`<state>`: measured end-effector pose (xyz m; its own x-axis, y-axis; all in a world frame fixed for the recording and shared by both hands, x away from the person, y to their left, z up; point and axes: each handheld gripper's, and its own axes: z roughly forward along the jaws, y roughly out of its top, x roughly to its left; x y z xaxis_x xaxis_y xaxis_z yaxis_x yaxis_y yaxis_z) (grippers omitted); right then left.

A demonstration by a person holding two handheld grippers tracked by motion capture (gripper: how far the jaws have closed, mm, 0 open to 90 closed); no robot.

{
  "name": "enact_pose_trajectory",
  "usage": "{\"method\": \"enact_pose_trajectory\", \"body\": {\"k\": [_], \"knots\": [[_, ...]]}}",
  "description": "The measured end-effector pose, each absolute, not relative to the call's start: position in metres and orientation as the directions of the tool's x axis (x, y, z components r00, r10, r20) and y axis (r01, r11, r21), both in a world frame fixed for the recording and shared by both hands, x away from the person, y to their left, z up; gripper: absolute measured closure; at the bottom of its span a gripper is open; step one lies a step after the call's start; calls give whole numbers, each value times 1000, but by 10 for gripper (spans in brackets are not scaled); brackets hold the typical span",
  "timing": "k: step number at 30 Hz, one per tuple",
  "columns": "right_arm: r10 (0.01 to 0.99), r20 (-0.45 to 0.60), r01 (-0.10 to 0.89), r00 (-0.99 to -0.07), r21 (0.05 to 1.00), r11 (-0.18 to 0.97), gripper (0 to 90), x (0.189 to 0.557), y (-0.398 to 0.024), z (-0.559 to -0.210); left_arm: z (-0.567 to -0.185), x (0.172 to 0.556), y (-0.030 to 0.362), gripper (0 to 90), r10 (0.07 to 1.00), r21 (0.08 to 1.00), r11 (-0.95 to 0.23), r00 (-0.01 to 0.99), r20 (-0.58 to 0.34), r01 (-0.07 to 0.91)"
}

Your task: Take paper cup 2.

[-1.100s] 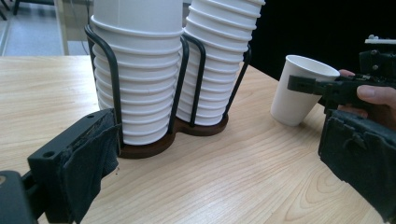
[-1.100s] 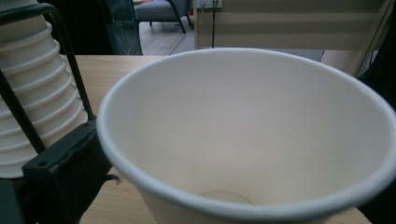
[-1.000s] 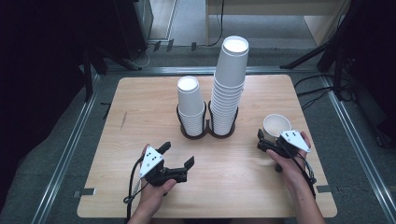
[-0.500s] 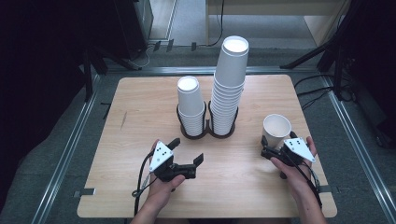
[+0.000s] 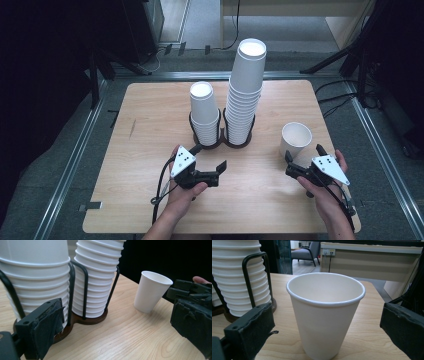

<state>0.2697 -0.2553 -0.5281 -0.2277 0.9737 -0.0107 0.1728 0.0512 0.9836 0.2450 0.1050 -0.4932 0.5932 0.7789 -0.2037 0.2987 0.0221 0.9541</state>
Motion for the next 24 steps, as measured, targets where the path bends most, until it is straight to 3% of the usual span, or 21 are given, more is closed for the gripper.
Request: {"method": "enact_pose_trajectory", "body": {"k": [24], "knots": [[972, -17, 124, -235, 991, 47, 0, 249, -249, -500, -484, 246, 86, 0, 785, 956, 13, 589, -190, 292]]}}
